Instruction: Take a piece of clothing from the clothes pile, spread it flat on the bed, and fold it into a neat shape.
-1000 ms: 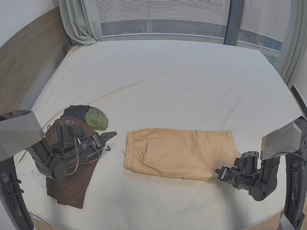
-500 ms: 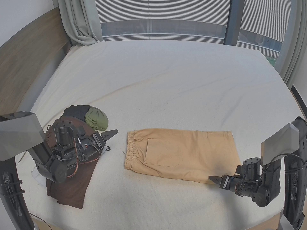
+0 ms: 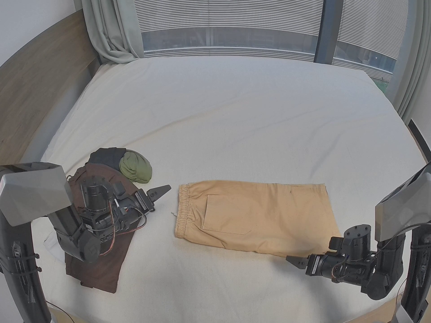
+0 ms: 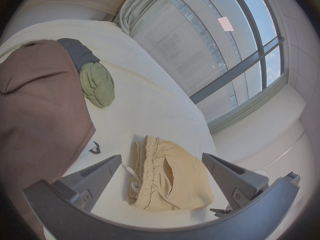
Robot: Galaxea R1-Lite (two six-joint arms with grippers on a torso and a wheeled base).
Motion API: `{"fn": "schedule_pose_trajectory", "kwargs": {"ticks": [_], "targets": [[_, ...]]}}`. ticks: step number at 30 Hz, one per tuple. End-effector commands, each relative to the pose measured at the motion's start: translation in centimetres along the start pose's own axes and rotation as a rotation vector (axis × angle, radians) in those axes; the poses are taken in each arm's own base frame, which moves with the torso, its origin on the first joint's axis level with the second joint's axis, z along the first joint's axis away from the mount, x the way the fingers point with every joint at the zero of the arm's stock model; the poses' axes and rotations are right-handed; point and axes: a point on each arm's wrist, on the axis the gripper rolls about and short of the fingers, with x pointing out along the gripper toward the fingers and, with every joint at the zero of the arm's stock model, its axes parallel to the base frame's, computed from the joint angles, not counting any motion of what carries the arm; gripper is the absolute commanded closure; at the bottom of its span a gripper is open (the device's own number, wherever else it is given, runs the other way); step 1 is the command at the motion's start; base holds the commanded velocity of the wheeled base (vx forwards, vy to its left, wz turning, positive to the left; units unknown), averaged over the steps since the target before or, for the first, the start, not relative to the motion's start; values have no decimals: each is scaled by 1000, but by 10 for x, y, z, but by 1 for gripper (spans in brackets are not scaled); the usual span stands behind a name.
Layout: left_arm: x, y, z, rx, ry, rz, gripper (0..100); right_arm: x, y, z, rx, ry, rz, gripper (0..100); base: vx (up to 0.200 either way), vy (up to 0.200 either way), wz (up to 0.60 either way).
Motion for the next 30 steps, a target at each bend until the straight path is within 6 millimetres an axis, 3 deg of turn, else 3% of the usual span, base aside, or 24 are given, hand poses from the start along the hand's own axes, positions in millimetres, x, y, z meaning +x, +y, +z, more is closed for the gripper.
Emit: {"fn": "schedule_pose_trajectory", "kwargs": {"ticks": [1,12,23,30], "targets": [[3,-2,-8,-1,26,-3,0,1,12,17,-12,-87,58,0,0,0,0],[16,7,-32,-11,78,38,0,20,23,45,12,-178,179,0,0,0,0],[40,28,-52,-28,76,121,0,23,19,54,75,-203,188,0,0,0,0],[50,24,-68,-77,102,114,0,23,17,54,78,-203,185,0,0,0,0]]}}
